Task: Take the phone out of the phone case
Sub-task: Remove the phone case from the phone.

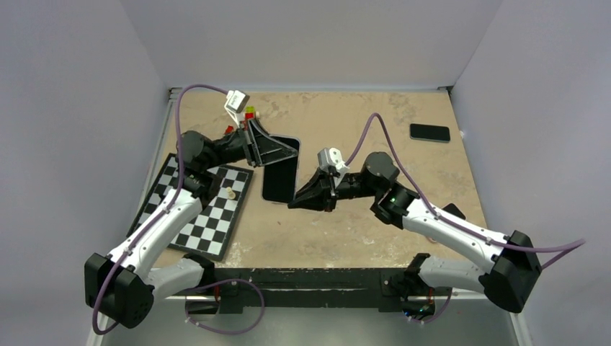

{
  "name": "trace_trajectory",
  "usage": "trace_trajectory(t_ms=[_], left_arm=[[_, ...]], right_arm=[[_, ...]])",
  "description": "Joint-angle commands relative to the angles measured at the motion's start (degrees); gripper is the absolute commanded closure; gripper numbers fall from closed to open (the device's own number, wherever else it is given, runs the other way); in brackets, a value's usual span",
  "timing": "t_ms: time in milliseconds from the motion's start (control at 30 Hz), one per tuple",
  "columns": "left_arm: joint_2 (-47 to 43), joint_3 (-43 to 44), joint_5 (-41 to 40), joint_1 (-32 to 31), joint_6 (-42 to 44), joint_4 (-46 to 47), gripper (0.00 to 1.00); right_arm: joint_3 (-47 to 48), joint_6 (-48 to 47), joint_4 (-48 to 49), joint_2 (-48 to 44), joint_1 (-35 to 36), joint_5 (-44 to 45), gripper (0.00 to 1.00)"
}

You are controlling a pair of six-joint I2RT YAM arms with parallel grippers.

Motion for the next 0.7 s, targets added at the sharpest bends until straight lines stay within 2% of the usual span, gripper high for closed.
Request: trace_trajectory(t_ms=[0, 467, 533, 667], left_arm=[[-0.04, -2.09, 5.06, -3.36, -12.13, 3.56, 1.00], [1.97, -2.12, 5.84, -4.03, -15.96, 8.31, 1.00], [2.03, -2.70, 4.53, -3.99, -16.04, 9.44, 1.00], [1.00, -3.20, 0.40, -3.69, -12.70, 8.04, 1.00]], right_arm=[[4.55, -13.34, 1.69, 1.04, -2.74, 31.21, 1.00], [8.46, -19.44, -7.24, 3.57, -2.22, 46.04, 1.00], [7.33, -19.12, -6.79, 1.86, -2.22, 42.82, 1.00], [7.03, -15.44, -9.30, -1.01, -2.27, 29.32, 1.00]])
